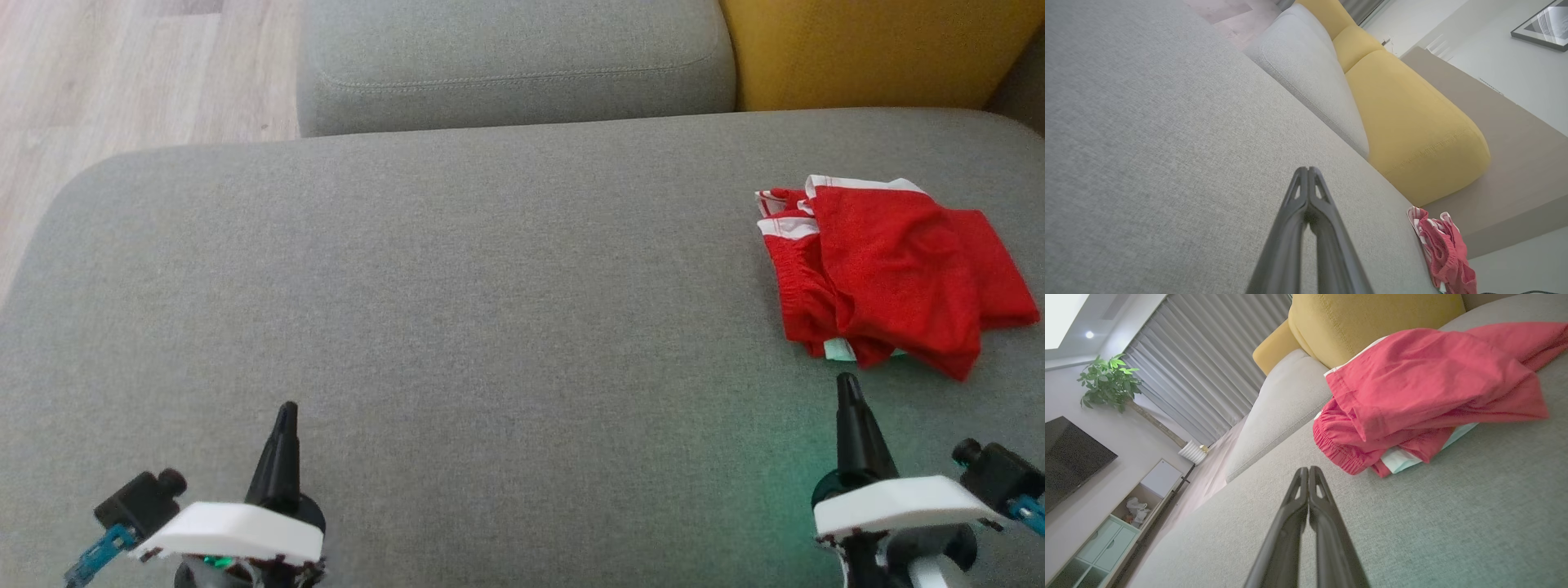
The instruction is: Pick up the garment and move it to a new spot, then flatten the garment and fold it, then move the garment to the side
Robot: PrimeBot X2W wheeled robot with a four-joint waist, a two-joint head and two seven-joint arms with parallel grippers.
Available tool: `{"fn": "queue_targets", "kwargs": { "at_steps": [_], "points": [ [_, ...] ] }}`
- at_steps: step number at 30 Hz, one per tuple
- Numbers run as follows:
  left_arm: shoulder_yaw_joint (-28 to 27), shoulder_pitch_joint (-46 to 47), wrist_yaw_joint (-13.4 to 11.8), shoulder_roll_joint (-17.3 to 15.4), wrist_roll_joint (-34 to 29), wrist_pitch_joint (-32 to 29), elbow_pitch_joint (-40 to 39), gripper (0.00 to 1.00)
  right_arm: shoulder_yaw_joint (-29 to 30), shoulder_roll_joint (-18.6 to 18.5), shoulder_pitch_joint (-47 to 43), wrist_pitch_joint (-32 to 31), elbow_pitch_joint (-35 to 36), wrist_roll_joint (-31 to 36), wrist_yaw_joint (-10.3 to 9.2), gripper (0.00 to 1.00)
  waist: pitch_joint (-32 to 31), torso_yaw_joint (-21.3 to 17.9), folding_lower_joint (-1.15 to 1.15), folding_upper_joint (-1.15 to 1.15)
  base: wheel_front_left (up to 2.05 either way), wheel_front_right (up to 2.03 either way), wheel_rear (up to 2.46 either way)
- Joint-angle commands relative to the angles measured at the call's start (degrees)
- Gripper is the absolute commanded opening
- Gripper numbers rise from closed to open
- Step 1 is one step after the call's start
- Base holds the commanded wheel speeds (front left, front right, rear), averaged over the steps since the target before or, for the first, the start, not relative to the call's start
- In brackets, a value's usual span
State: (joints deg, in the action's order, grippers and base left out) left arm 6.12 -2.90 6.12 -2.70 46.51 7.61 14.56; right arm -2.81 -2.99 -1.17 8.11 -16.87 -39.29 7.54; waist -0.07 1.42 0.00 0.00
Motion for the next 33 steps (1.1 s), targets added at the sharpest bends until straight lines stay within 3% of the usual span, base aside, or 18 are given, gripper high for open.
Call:
{"fn": "queue_targets", "kwargs": {
  "at_steps": [1, 33],
  "points": [
    [-1.7, 3.4, 0.4, -0.7, 1.5, -0.3, -1.7, 0.0, 0.1, -1.1, 3.3, -0.3, 2.2, -1.9, -0.02, 0.0, 0.0, 0.0, 0.0, 0.0, 0.0, 0.0, 0.0],
    [-5.6, 5.7, 0.8, -0.9, 20.0, -5.5, -1.2, 0.0, 2.9, -1.3, 4.9, -5.3, 2.5, -23.6, -0.03, 0.0, 0.1, -0.6, 0.0, 0.0, 0.0, 0.0, 0.0]
  ]
}}
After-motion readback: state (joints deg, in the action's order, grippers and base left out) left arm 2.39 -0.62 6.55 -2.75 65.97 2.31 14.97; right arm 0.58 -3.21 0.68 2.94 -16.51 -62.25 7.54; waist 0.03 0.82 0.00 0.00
